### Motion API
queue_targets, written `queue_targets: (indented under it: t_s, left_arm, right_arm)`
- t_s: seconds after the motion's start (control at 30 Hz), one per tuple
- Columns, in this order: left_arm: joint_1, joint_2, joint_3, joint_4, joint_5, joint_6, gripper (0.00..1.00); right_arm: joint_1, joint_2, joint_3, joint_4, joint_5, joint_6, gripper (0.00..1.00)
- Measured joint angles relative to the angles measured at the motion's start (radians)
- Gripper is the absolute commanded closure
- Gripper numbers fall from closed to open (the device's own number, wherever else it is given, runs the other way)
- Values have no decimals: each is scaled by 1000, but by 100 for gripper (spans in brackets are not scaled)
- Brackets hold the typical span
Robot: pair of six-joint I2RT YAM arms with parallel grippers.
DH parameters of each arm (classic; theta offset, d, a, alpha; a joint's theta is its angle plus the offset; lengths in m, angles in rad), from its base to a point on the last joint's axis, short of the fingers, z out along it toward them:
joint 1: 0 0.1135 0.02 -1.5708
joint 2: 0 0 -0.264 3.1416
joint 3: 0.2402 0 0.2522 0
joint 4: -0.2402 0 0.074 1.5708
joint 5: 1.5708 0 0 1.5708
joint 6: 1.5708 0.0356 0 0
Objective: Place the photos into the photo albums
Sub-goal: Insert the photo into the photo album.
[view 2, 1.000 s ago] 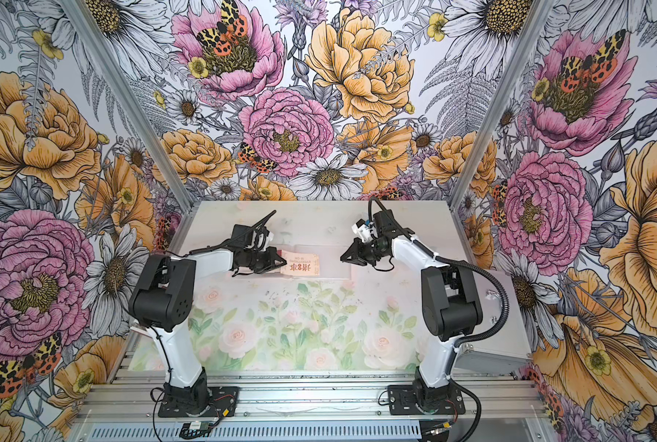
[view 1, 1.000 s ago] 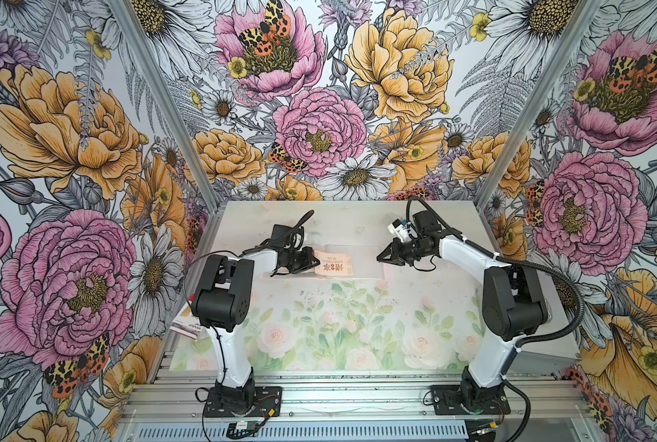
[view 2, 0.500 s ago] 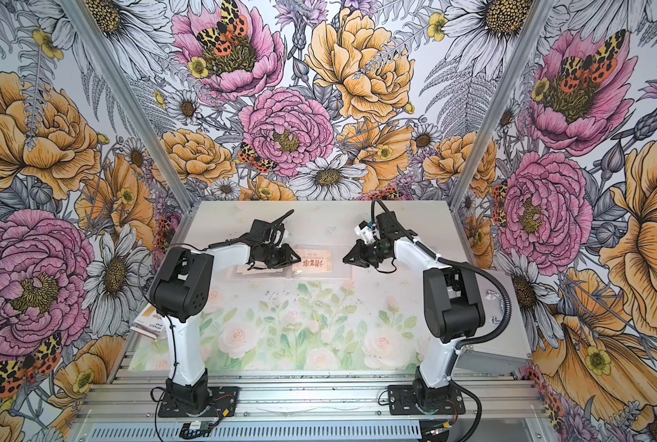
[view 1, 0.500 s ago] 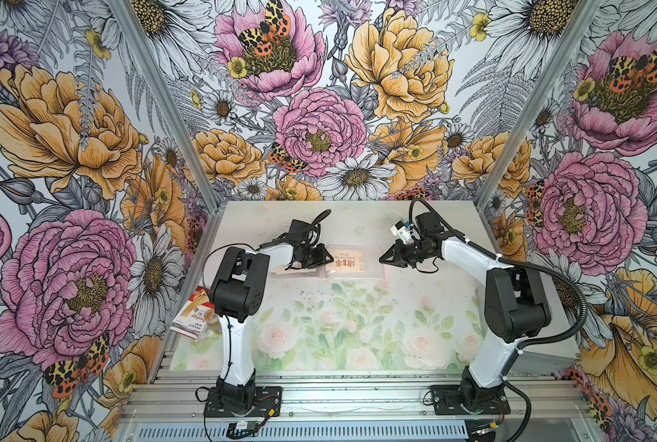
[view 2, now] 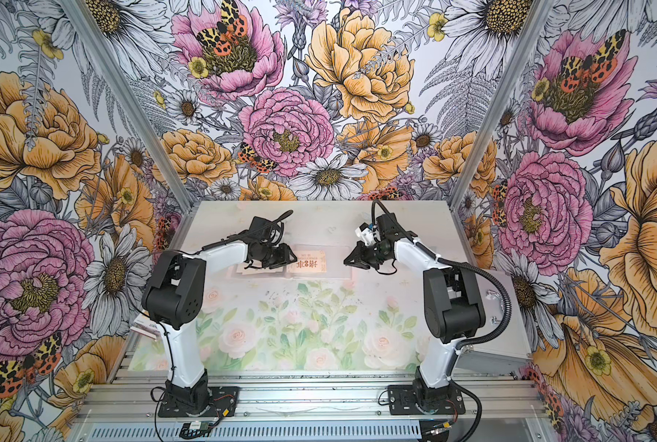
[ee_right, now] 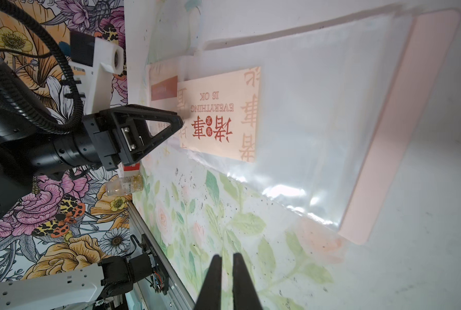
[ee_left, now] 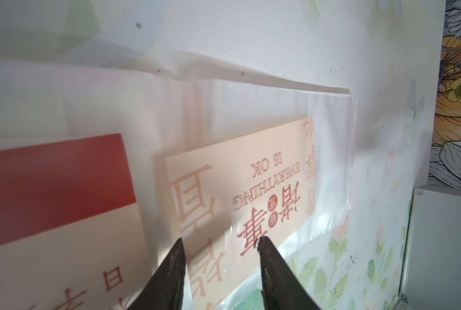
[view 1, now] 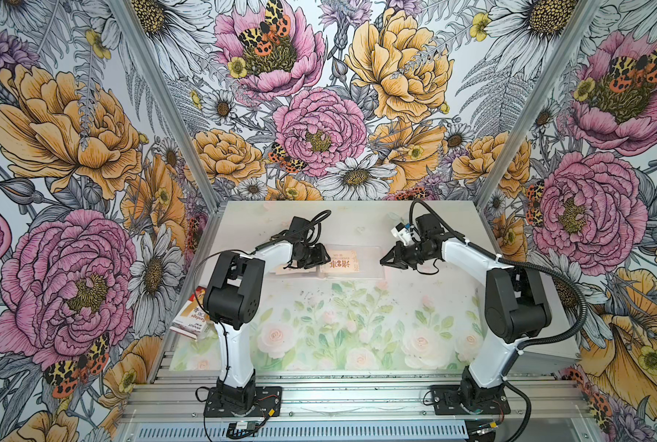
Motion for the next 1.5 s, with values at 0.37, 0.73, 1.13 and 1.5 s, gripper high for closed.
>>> queue_targets:
  t_s: [0.37, 0.73, 1.13, 1.5]
  left_arm:
    - [0, -13, 23, -89, -112, -5, 84]
    - [-20, 14, 85, -148, -201, -12, 97]
    - [-60, 126, 169, -163, -202, -4, 97]
    - [-125, 196, 268, -179, -190, -9, 96]
  right_arm:
    - [0, 0, -3, 0, 4, 0, 88]
    - [0, 0, -3, 0, 4, 0, 88]
    - [-7, 0, -5, 0, 4, 0, 88]
    - [-15, 7, -6, 0, 95, 3, 90]
